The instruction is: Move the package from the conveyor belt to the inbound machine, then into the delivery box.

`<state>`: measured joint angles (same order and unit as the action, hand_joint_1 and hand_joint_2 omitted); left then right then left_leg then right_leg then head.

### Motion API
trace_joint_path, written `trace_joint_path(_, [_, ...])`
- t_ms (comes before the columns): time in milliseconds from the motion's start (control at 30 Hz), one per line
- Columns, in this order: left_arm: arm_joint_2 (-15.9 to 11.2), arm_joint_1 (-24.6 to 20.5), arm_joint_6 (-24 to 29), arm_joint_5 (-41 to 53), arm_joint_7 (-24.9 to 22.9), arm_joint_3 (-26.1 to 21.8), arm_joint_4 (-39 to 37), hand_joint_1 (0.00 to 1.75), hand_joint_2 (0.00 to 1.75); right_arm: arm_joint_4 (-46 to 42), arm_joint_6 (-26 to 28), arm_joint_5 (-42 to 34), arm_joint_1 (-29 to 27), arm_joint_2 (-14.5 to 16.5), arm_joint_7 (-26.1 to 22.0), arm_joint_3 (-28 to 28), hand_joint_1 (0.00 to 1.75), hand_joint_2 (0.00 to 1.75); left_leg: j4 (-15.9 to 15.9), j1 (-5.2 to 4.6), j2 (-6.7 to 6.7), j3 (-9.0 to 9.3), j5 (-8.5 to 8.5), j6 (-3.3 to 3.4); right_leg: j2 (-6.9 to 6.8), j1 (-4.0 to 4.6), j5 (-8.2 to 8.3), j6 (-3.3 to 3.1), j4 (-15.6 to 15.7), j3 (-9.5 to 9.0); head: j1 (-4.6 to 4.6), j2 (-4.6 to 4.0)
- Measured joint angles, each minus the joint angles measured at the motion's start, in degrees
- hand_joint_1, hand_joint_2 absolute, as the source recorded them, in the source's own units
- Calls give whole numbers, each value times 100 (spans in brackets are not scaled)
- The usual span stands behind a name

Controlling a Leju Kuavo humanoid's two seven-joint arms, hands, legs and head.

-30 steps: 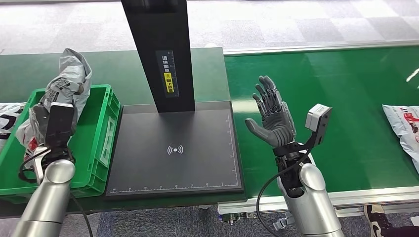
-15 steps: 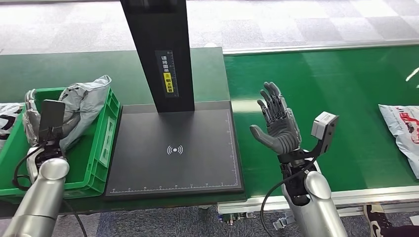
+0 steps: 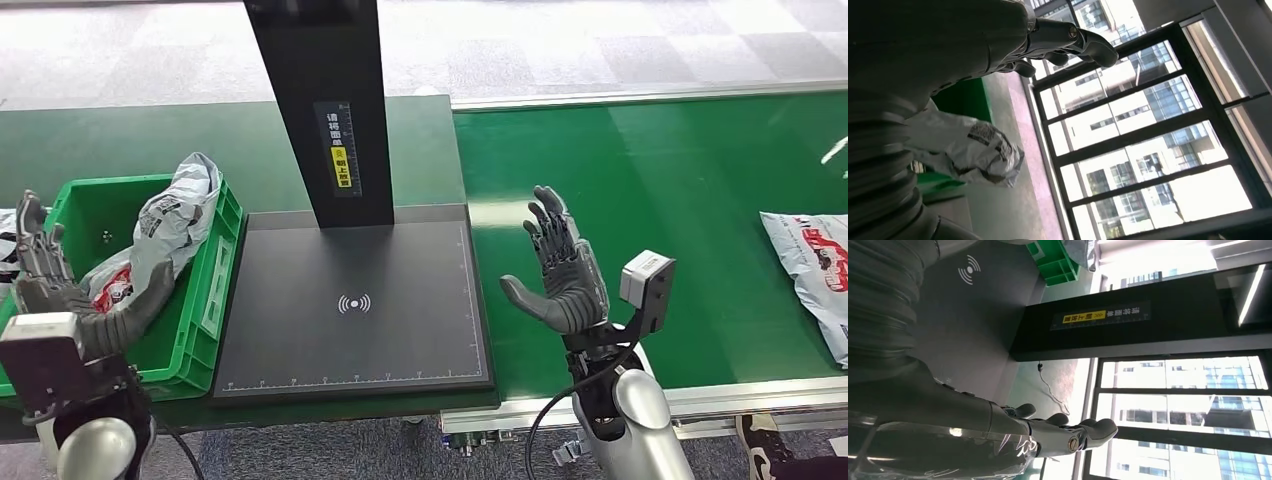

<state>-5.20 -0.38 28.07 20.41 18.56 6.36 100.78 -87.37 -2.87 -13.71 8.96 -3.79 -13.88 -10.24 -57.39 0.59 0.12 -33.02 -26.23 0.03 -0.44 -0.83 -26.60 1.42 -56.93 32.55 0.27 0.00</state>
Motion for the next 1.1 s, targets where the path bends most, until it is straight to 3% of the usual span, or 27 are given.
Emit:
trace_joint_path(133, [240,521,-349,-141,-31,672,520,0,175,-2,13,270,-67,108,51,-166,0,175,0,0,-1,1,-1,-2,-2,3,-1,-1,0,0,-1,0])
trace_joint_path(267, [390,654,-1067,-239,-382,1227,589,0,175,5,34,494,-108,236,192,-308,0,175,1,1,-2,3,-1,-3,-1,7,-1,-1,-1,-2,-1,0])
trace_joint_path(400, [666,645,-1701,-474,-768,1767,187,0,175,145,272,909,-124,437,414,-479,0,175,1,1,-1,5,-1,-3,-1,5,-1,-1,-2,-4,-1,0])
trace_joint_path(567, [948,576,-1989,-716,-896,2258,-593,0,175,409,453,1055,-226,598,531,-573,0,175,0,1,-2,3,-1,-2,-2,2,-1,-1,-1,-3,0,0])
trace_joint_path(767, [1072,465,-2041,-768,-949,2515,-1114,0,175,454,478,1140,-588,704,545,-589,0,175,1,1,-2,1,-6,-2,-1,4,-6,-2,0,2,0,0])
trace_joint_path(1100, [1151,307,-1887,-491,-920,2489,-1447,0,175,320,282,1374,-878,819,535,-585,0,175,1,2,-2,2,-6,-4,-1,5,-7,-3,-3,-1,-1,0])
